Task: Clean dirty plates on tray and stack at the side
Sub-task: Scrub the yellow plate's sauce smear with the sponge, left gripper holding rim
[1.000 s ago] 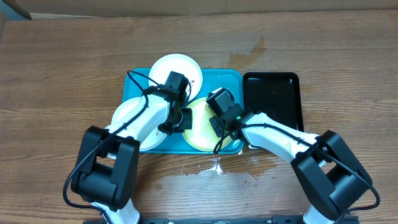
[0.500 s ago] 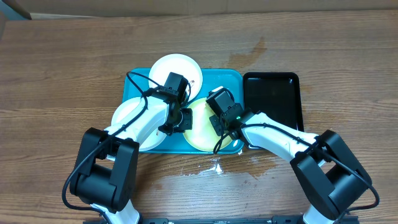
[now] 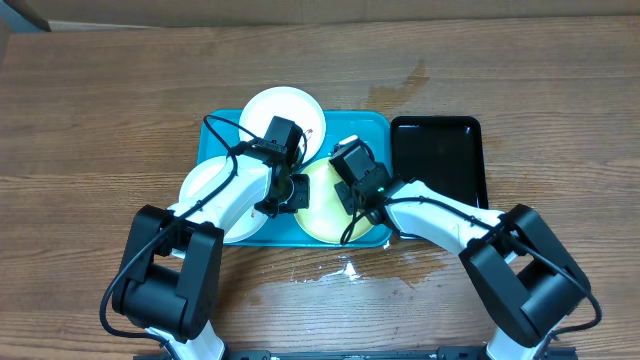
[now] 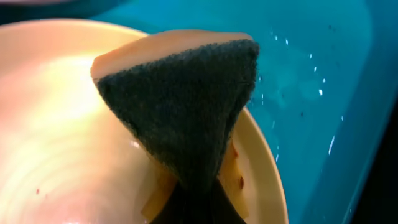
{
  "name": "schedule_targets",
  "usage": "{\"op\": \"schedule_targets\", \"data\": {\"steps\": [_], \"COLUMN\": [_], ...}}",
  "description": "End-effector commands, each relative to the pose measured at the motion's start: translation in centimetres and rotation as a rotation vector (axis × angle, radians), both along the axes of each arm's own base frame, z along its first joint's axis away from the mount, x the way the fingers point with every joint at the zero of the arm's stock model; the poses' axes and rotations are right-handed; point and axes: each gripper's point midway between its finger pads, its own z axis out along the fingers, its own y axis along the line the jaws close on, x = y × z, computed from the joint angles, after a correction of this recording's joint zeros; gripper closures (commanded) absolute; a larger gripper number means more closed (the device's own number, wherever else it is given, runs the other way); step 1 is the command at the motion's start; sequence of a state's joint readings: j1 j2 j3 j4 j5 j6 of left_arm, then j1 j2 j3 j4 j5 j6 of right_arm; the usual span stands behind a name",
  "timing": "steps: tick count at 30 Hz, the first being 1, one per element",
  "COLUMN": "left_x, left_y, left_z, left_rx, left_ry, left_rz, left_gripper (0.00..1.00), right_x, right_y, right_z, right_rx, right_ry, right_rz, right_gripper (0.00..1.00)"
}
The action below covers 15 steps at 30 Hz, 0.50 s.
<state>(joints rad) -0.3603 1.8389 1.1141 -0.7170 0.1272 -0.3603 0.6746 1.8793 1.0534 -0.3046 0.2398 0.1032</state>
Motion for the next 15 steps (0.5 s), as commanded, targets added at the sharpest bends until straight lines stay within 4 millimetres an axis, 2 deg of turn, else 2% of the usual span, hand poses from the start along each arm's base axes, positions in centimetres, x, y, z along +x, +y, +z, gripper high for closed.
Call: {"op": "schedule_targets", "data": {"steps": [1,10,15], "left_x": [-1.3,-1.5,-1.5], "left_y": [0.0,0.0,0.0], "left_z": [-0.5,-0.5,-0.5], "left_rx": [0.013,0.015,0.015], "left_ry": [0.026,0.031,0.032], "left_rz": [-0.045,-0.045,-0.045], "left_gripper": [0.96,0.96,0.96], "right_x": [0.3,1.0,1.7], "right_y": [0.0,0.4,0.1], "right_z": [-1.4,-1.0,-1.0], "right_rx": [-0.005,0.037,0.153], "right_ry": [-0.002,-0.019,0.043], "right_rz": [-0.006,-0.006,-0.003], "right_gripper": [0.96,0.96,0.96]}}
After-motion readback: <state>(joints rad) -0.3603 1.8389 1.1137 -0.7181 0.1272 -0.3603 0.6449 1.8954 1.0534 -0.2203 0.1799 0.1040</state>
